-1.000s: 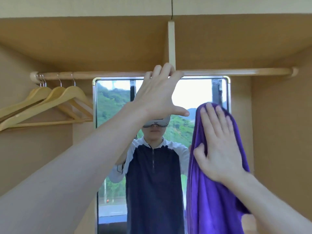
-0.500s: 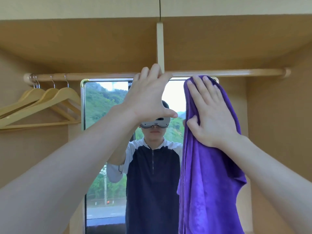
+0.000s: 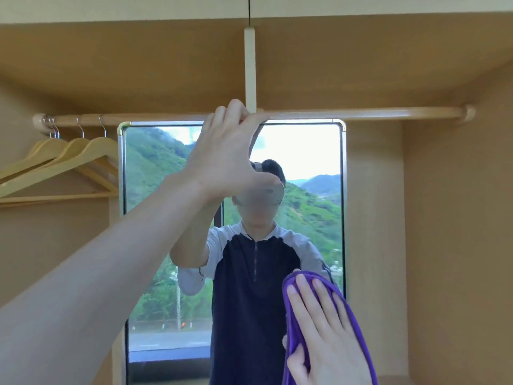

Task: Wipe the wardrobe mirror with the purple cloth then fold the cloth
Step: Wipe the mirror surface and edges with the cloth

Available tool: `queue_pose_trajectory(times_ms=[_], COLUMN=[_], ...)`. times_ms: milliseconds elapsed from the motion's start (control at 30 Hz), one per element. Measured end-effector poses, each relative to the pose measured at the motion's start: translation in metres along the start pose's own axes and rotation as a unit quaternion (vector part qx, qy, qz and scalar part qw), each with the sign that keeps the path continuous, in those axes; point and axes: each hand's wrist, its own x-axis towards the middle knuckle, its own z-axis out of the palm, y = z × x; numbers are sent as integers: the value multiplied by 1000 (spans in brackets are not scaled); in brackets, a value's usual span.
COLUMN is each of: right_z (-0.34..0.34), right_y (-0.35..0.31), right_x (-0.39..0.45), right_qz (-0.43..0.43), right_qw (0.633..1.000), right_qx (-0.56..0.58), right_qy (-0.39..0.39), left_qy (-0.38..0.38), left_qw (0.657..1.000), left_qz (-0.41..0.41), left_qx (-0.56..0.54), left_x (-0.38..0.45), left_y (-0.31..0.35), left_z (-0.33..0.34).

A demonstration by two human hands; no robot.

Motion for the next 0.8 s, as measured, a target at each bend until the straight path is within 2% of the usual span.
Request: queue_pose_trajectory(times_ms=[200, 333, 467, 600, 800], right_z=[-14, -69, -118, -141, -147], right_y=[2, 32, 38, 25, -5], right_x=[22, 104, 188, 235, 263], right_qz=[30, 27, -12, -42, -119], right_qw=[999, 994, 990, 987, 980], right_qx=[18, 22, -4, -69, -113], right_qy=[36, 107, 137, 136, 110], left_qy=[-4, -9, -9, -13, -27], left_qw=[1000, 1000, 1000, 1000, 998], left_qz=[-16, -20, -25, -25, -17], left_qx=[-7, -4, 0, 4, -47], left_x=[-2, -4, -4, -2, -6], left_y=[3, 6, 6, 6, 4], left_z=[0, -1, 0, -2, -10])
